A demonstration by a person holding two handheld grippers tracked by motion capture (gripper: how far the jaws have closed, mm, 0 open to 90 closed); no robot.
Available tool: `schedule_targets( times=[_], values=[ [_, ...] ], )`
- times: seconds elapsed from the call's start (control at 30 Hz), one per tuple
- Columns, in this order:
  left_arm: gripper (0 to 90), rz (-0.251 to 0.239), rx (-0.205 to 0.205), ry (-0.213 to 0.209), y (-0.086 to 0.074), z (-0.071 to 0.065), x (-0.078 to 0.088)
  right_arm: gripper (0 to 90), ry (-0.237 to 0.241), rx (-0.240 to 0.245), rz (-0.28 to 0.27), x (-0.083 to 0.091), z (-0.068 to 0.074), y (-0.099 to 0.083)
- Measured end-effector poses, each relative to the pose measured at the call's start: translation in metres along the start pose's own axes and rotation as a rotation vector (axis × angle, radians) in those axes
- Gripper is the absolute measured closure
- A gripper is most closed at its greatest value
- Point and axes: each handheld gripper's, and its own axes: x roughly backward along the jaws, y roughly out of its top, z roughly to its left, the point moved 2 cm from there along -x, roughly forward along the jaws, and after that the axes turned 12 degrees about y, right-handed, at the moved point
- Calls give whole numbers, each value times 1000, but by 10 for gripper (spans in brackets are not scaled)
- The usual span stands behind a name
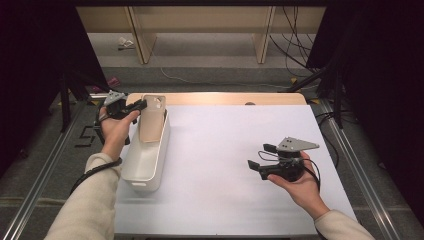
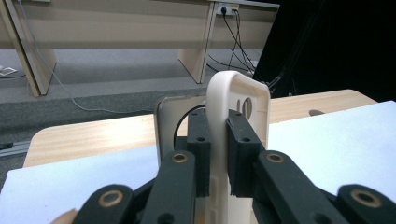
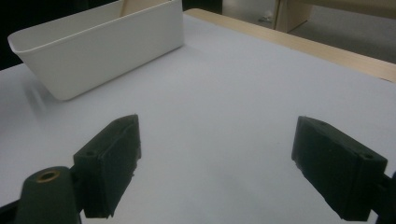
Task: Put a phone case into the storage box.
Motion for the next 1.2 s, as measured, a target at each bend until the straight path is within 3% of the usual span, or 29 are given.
schedule_targets(
  times=[0.33,0.57,0.83,1.2],
  values=[
    [800,17,1,15,-4,4,-3,164,2,-1,-2,-1,0,0],
    [769,42,-45,47,-4,3,-7,164,2,-1,-3,0,0,0],
    [724,60,-109,117,-3,5,-9,164,3,0,-1,0,0,0],
    [671,39,-146,126,6,3,5,164,1,-1,0,0,0,0]
  ],
)
